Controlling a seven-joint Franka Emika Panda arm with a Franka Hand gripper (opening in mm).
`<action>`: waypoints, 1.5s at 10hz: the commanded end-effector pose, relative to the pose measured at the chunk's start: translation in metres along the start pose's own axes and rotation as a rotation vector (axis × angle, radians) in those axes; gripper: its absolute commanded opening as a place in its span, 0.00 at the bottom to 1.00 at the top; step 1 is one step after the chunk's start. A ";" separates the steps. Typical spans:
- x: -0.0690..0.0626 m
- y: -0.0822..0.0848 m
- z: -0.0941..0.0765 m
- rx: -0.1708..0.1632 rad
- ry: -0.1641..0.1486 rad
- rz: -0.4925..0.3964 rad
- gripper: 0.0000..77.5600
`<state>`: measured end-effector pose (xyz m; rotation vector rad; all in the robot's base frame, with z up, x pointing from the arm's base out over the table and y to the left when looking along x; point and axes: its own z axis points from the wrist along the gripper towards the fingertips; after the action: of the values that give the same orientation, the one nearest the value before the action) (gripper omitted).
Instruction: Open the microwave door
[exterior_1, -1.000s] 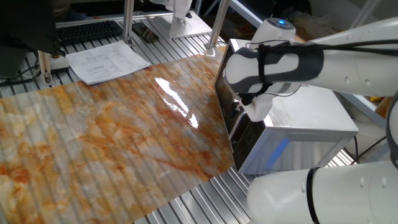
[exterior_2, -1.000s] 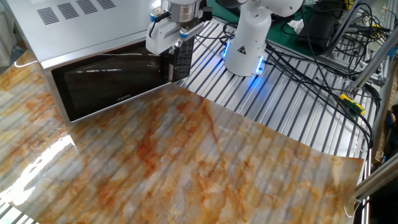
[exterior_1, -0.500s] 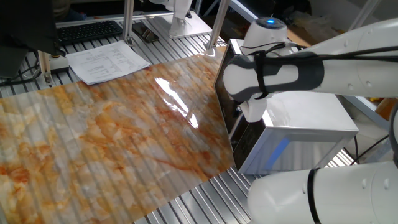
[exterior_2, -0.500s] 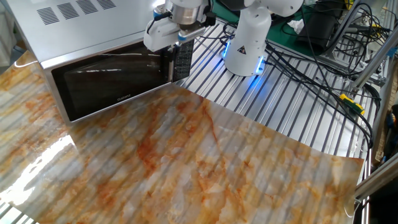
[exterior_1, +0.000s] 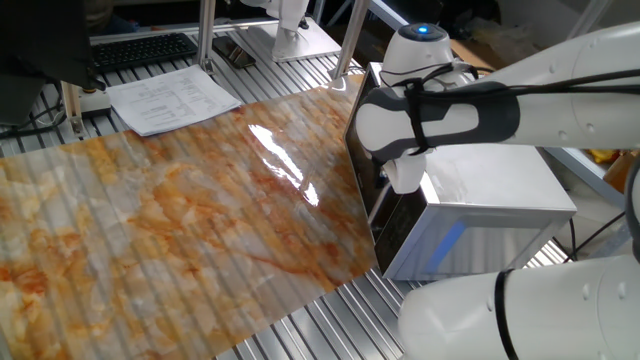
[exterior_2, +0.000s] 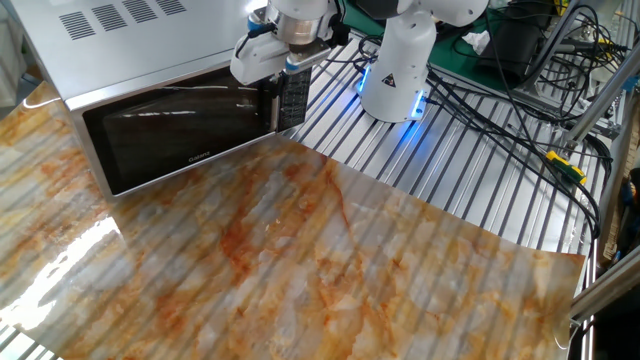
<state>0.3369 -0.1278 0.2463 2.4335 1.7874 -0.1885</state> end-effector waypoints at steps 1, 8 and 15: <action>-0.002 -0.001 0.000 0.008 -0.005 -0.004 1.00; -0.002 -0.001 0.000 0.008 -0.005 -0.004 1.00; -0.017 -0.019 -0.001 0.050 -0.046 -0.072 1.00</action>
<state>0.3349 -0.1293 0.2457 2.4336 1.7941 -0.2027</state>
